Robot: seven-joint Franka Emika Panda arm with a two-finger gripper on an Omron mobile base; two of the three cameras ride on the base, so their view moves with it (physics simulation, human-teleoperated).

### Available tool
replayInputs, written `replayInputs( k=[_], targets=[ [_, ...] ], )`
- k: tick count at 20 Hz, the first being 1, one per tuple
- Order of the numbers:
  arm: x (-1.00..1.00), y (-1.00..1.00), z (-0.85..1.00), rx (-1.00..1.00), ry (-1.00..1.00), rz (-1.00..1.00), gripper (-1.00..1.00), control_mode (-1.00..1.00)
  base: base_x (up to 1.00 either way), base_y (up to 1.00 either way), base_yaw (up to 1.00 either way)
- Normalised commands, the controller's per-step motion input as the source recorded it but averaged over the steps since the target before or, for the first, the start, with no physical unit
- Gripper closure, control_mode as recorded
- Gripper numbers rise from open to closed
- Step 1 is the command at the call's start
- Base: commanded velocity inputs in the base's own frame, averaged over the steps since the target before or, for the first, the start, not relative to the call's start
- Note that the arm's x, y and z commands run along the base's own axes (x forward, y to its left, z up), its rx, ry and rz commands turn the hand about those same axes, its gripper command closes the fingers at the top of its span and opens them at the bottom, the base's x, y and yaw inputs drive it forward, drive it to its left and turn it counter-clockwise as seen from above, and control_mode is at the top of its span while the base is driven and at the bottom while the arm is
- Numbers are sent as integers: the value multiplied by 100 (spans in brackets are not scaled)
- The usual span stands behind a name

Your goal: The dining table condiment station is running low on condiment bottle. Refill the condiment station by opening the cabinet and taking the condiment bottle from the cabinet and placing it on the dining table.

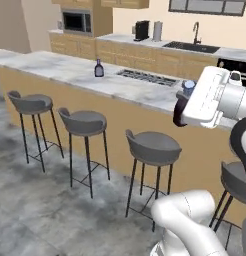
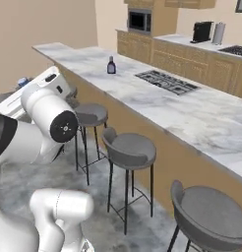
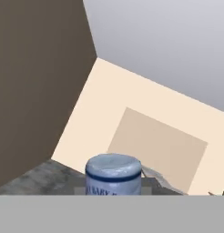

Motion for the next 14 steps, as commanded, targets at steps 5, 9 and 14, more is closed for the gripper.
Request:
replayInputs(
  k=[5,9,14],
  targets=[
    [0,0,0,0,0,0,100,100,98,100,-55],
    [0,0,0,0,0,0,100,100,94,100,-53],
    [0,0,0,0,0,0,100,100,92,100,-53]
  ],
)
